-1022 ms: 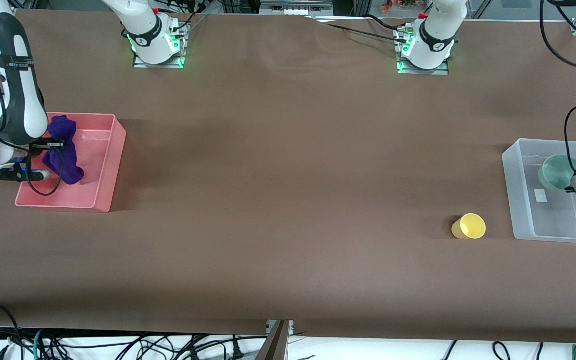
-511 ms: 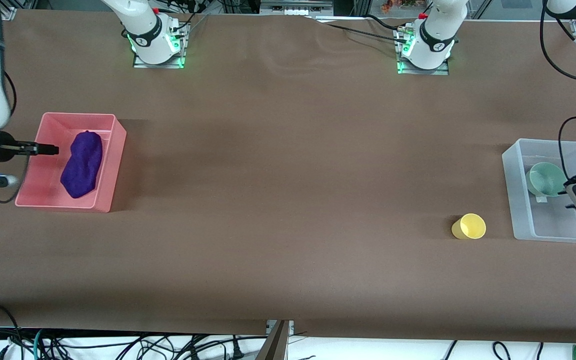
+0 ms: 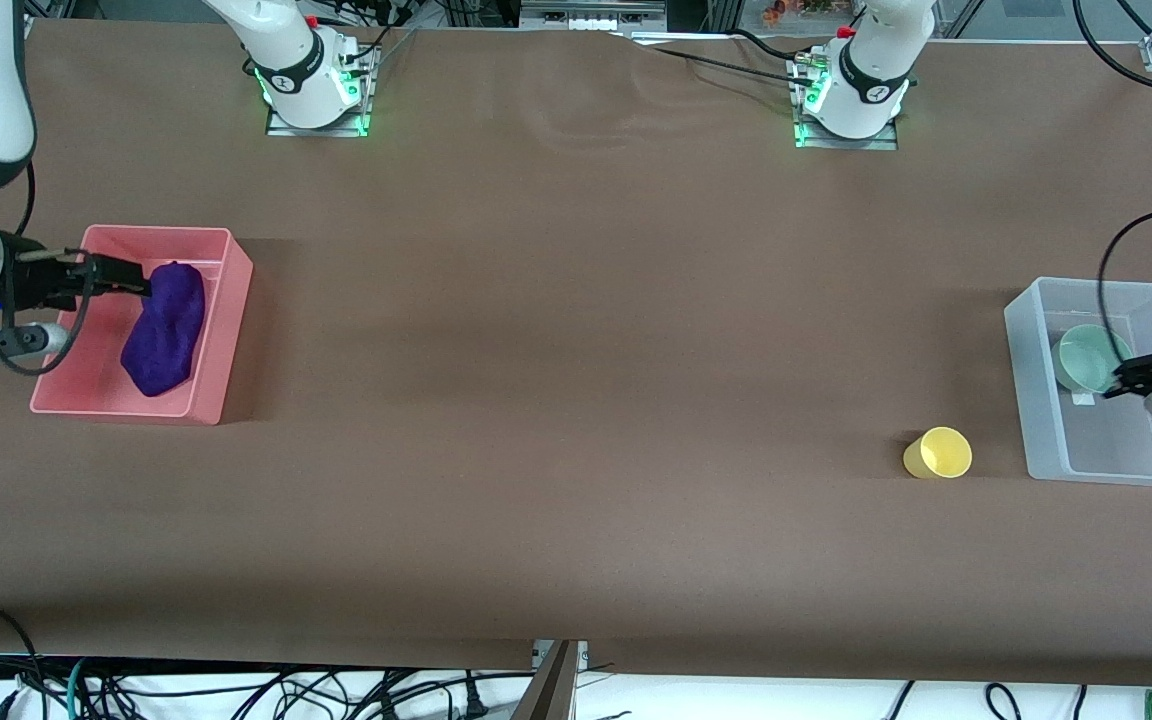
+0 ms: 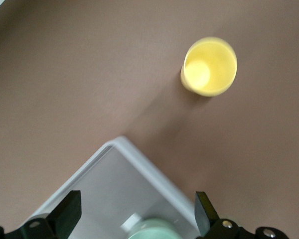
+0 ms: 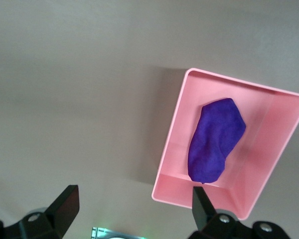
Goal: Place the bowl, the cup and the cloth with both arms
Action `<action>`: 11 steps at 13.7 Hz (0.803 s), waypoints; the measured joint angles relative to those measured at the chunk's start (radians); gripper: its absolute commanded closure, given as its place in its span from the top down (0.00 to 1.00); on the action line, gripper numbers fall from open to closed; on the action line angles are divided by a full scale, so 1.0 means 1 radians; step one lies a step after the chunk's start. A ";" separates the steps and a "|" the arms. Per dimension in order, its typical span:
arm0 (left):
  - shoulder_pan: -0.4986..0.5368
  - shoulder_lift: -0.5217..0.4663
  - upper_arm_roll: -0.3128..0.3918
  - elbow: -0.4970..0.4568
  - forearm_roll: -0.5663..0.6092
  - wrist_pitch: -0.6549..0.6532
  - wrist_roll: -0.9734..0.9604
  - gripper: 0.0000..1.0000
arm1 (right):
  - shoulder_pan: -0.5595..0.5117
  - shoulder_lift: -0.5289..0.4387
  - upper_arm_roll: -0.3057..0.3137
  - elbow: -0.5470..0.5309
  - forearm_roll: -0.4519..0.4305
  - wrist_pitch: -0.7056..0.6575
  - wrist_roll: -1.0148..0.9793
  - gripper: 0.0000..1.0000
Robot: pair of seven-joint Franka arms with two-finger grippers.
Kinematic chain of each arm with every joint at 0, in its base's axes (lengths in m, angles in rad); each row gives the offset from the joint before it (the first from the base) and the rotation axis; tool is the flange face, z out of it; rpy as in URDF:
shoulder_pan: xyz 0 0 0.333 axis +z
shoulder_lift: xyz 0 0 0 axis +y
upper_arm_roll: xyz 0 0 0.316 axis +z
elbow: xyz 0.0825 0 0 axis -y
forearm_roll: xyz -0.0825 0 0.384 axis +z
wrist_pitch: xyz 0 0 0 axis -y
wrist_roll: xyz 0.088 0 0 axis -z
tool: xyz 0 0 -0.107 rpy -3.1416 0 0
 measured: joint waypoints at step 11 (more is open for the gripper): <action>-0.112 0.185 -0.002 -0.040 -0.103 0.078 -0.742 0.22 | -0.005 -0.020 0.032 0.118 -0.066 -0.076 0.180 1.00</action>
